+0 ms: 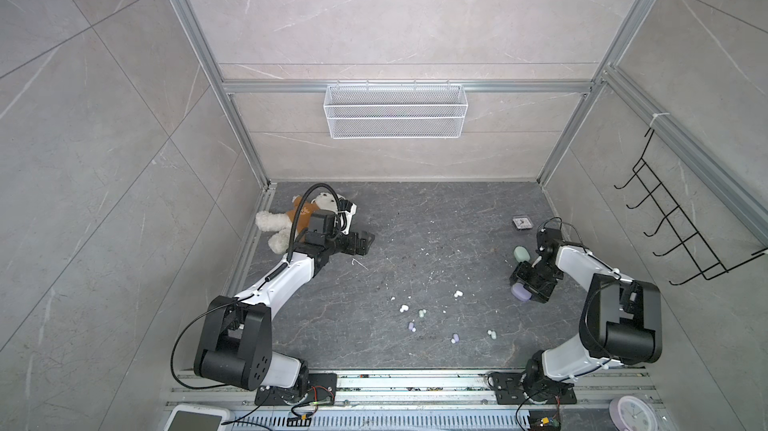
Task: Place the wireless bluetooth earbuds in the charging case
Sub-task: 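Close the right gripper on the lavender charging case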
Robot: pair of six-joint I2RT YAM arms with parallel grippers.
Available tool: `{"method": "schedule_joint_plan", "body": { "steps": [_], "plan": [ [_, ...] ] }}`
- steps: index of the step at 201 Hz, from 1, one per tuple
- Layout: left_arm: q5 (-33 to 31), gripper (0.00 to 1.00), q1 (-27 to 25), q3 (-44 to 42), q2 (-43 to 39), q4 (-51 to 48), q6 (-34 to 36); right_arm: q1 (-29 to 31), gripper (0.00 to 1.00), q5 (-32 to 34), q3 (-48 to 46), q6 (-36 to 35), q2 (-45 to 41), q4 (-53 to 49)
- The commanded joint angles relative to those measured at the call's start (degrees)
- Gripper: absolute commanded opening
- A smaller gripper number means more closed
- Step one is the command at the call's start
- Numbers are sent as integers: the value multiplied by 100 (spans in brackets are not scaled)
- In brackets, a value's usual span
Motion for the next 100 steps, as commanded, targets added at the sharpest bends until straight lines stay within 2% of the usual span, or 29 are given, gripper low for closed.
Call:
{"method": "schedule_joint_plan", "body": {
  "steps": [1, 55, 100],
  "plan": [
    [12, 98, -5, -25, -169, -75, 150, 36, 72, -13, 48, 49, 42, -95],
    [3, 99, -5, -65, -212, -72, 155, 29, 70, 35, 88, 41, 117, -115],
    [2, 99, -5, -80, -230, -79, 142, 33, 59, -8, 77, 60, 116, -92]
  ]
}}
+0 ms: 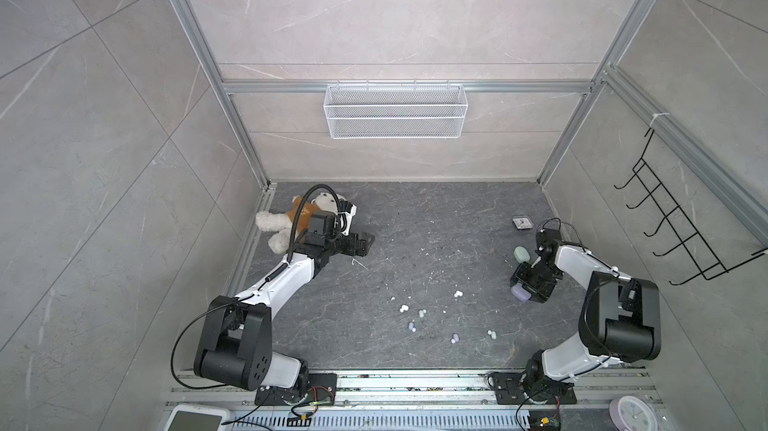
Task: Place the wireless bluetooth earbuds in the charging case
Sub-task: 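Close the right gripper on the lavender charging case, then lift the lavender case with the right gripper while the left gripper reaches in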
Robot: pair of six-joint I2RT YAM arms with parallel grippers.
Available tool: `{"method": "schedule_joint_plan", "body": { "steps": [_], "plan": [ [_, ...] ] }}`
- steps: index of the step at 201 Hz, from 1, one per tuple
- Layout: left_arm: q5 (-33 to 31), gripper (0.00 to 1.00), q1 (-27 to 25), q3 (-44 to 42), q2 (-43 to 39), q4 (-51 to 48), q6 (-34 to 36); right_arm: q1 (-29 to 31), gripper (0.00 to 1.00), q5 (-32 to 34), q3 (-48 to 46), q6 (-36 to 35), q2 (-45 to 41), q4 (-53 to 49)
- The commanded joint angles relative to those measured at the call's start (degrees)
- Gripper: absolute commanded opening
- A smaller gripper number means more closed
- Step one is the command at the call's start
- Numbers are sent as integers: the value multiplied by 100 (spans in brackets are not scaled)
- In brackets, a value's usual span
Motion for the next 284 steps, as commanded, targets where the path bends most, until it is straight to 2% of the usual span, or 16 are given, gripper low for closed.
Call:
{"method": "schedule_joint_plan", "body": {
  "steps": [1, 58, 99, 149, 211, 284],
  "plan": [
    [8, 98, -5, -32, -226, -77, 137, 34, 59, -13, 70, 58, 23, -94],
    [328, 99, -159, -44, -217, 25, 71, 276, 55, -185, 87, 166, -497, -436],
    [800, 99, -635, -277, -294, 461, 120, 993, 53, -366, 270, 408, -1054, -984],
    [1385, 99, -1453, -767, -352, 1639, -30, 2073, 50, -703, 776, 767, -1584, -1620],
    [1887, 99, -2599, -417, 122, 2234, 249, 3360, 50, -1030, 1959, 858, -1518, -2306],
    [2519, 98, -2957, -465, 53, 3011, 739, 4256, 51, -1646, 3022, 742, -1302, -2744]
  ]
}}
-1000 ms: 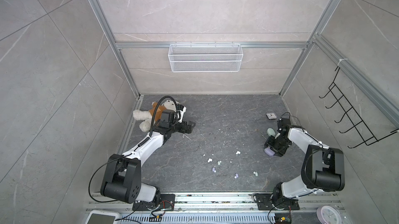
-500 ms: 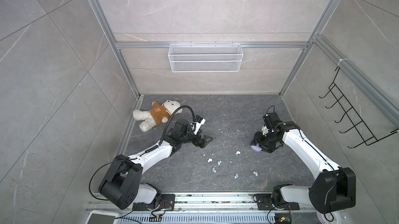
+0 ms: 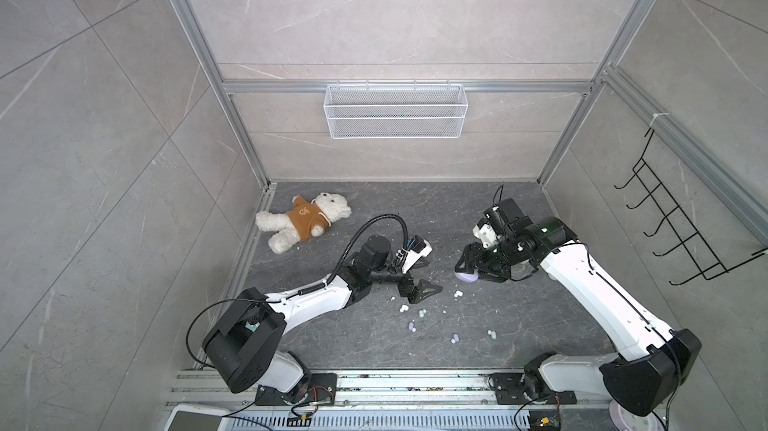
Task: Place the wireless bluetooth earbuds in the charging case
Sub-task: 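Lift the lavender case with the right gripper while the left gripper reaches in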
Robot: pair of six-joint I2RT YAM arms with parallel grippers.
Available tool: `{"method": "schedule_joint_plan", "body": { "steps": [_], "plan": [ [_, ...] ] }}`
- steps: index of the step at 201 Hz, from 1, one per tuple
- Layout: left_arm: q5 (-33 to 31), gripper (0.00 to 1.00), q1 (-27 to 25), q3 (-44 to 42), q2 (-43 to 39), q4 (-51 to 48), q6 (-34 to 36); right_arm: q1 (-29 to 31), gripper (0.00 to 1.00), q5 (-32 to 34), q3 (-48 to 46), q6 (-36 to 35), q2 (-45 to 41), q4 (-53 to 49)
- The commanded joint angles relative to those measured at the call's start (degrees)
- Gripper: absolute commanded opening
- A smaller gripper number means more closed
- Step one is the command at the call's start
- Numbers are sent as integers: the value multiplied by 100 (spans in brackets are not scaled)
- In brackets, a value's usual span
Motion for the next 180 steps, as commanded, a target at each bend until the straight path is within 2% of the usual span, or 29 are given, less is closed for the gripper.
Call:
{"method": "schedule_joint_plan", "body": {
  "steps": [1, 55, 101, 180],
  "plan": [
    [402, 98, -86, 109, -143, 646, 390, 260, 51, -313, 304, -24, 144, -336],
    [968, 94, -192, 445, -60, 668, 609, 521, 51, -483, 634, -125, 325, -324],
    [1055, 86, -415, 405, -35, 862, 649, 616, 51, -663, 659, -297, 413, -247],
    [1235, 71, -512, 464, 100, 590, 854, 639, 51, -747, 738, -351, 474, -253]
  ]
}}
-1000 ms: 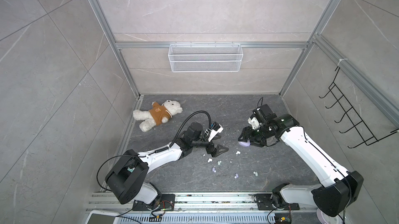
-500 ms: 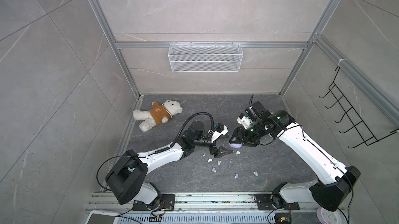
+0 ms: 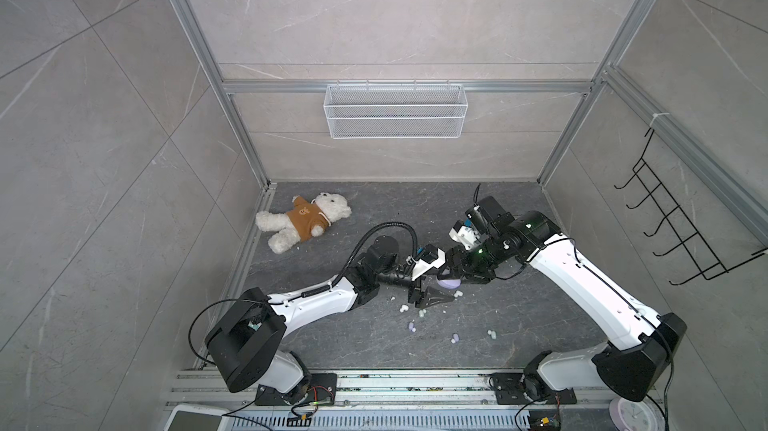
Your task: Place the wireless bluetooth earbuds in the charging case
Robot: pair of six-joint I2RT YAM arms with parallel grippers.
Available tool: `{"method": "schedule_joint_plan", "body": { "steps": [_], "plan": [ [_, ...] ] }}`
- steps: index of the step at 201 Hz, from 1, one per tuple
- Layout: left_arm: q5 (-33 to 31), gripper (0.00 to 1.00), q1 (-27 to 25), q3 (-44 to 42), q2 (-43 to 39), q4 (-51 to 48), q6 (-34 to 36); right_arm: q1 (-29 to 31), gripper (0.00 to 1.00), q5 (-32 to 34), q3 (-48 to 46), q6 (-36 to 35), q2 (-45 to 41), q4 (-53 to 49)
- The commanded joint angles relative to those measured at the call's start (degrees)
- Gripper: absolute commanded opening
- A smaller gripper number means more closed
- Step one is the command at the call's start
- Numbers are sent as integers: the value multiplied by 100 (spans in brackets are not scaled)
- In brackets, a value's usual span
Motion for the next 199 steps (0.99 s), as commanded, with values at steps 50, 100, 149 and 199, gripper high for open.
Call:
{"method": "schedule_joint_plan", "body": {
  "steps": [50, 100, 149, 199],
  "plan": [
    [336, 59, -90, 210, 83, 55, 319, 31, 51, -117, 256, -31, 44, 10],
    [420, 56, -94, 141, 59, 183, 252, 34, 49, -249, 213, 41, -29, 161],
    [492, 59, -95, 131, 11, 22, 395, 33, 48, -276, 168, -26, -77, 118],
    [503, 58, -95, 140, -10, -95, 512, 33, 48, -292, 175, -8, -95, 143]
  ]
}}
